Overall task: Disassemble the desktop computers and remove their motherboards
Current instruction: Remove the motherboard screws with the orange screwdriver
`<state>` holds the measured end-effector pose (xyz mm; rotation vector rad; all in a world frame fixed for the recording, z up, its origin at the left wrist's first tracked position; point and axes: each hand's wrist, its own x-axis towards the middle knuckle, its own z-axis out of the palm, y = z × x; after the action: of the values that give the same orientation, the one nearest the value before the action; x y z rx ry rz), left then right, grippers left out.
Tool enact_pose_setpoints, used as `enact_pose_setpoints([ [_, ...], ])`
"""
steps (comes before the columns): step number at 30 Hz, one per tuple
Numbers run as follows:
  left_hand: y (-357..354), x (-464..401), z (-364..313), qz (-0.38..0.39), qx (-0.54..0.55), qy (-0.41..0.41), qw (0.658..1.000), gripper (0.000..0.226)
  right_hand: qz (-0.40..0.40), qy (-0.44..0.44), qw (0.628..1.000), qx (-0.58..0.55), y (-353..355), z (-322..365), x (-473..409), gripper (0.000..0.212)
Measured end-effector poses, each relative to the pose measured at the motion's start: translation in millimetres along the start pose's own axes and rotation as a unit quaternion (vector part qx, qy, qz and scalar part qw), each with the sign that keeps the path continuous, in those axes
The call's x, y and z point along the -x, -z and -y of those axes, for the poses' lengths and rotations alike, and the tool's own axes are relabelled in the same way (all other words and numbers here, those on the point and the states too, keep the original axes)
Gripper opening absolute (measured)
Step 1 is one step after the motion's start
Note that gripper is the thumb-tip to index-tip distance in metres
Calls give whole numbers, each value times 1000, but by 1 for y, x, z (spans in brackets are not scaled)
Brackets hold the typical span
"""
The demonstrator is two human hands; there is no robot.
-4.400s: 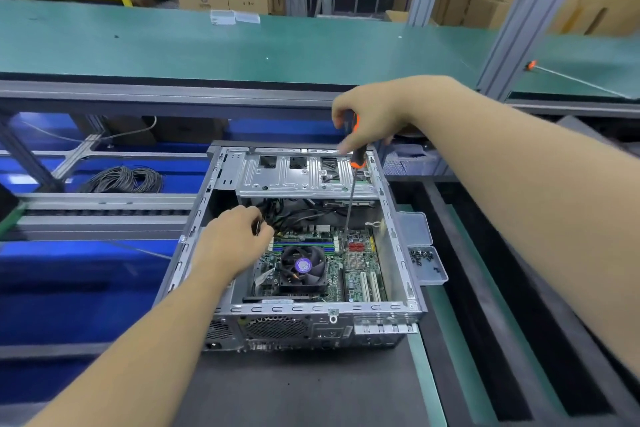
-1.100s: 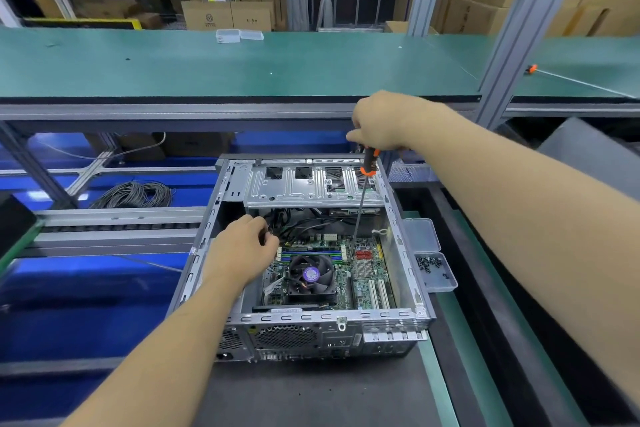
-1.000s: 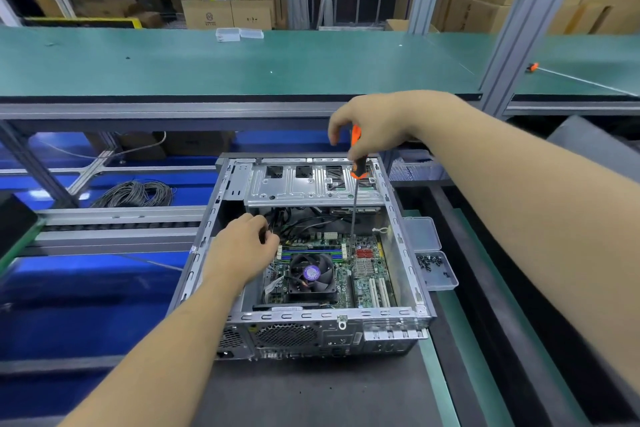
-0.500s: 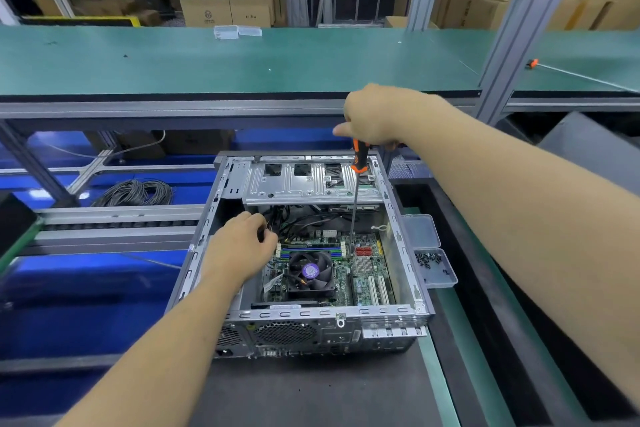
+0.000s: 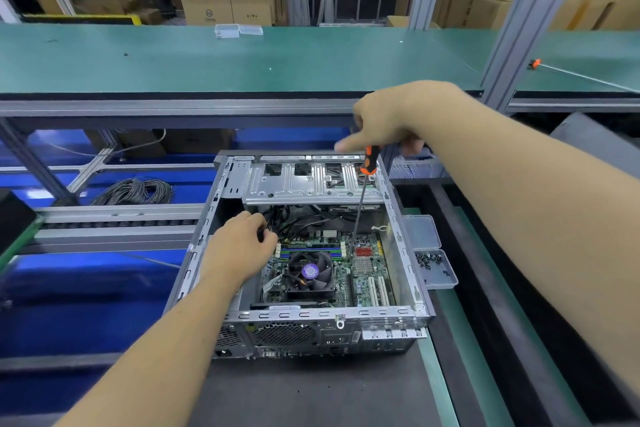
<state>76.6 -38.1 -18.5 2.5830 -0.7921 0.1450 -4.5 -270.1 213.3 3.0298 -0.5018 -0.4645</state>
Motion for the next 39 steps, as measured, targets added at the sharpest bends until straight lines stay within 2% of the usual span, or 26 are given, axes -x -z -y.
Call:
enact_pose_setpoints([
  [2, 0, 0, 0, -3, 2, 0, 1000, 20, -68, 12, 996, 57, -4, 0, -3, 47],
  [4, 0, 1, 0, -4, 2, 0, 1000, 19, -75, 78, 994, 2, -6, 0, -3, 19],
  [5, 0, 1, 0, -4, 1, 1, 1000, 18, -61, 102, 993, -30, -5, -1, -2, 13],
  [7, 0, 0, 0, -2, 1, 2, 1000, 18, -19, 99, 993, -61, -2, 2, 0, 28],
  [10, 0, -1, 1, 2, 1, 7, 1000, 19, -56, 29, 998, 6, -6, 5, -3, 49],
  [11, 0, -1, 1, 2, 0, 7, 1000, 20, -84, 30, 996, 31, -7, 4, -5, 47],
  [13, 0, -1, 1, 3, -2, 6, 1000, 20, -94, 92, 991, -4, -8, 2, -5, 27],
  [15, -1, -1, 1, 2, -1, 6, 1000, 20, -52, 140, 987, -52, -5, 0, -3, 33],
  [17, -1, -1, 1, 3, -2, 7, 1000, 20, -41, 124, 990, -54, -6, 2, -3, 37],
  [20, 0, -1, 1, 4, 0, 9, 1000, 20, -94, 62, 994, 8, -10, 2, -9, 42],
  [24, 0, -1, 1, 3, 0, 10, 1000, 19, -88, 122, 988, -45, -9, -4, -9, 7],
  [26, -1, -1, 1, 5, 0, 11, 1000, 19, -86, 129, 986, -53, -9, -4, -8, 14],
  [30, 1, -1, 0, 7, -2, 12, 1000, 19, -142, 90, 984, -55, -19, -5, -13, 30],
  [32, 1, 0, 0, 9, -2, 12, 1000, 19, -150, 99, 982, -58, -20, -6, -14, 22],
  [34, 1, 0, 0, 10, -3, 12, 1000, 19, -118, 120, 982, -89, -17, -6, -12, 11],
  [39, -1, -2, 1, 15, -5, 18, 1000, 19, -101, 126, 982, -94, -12, -8, -10, 8],
])
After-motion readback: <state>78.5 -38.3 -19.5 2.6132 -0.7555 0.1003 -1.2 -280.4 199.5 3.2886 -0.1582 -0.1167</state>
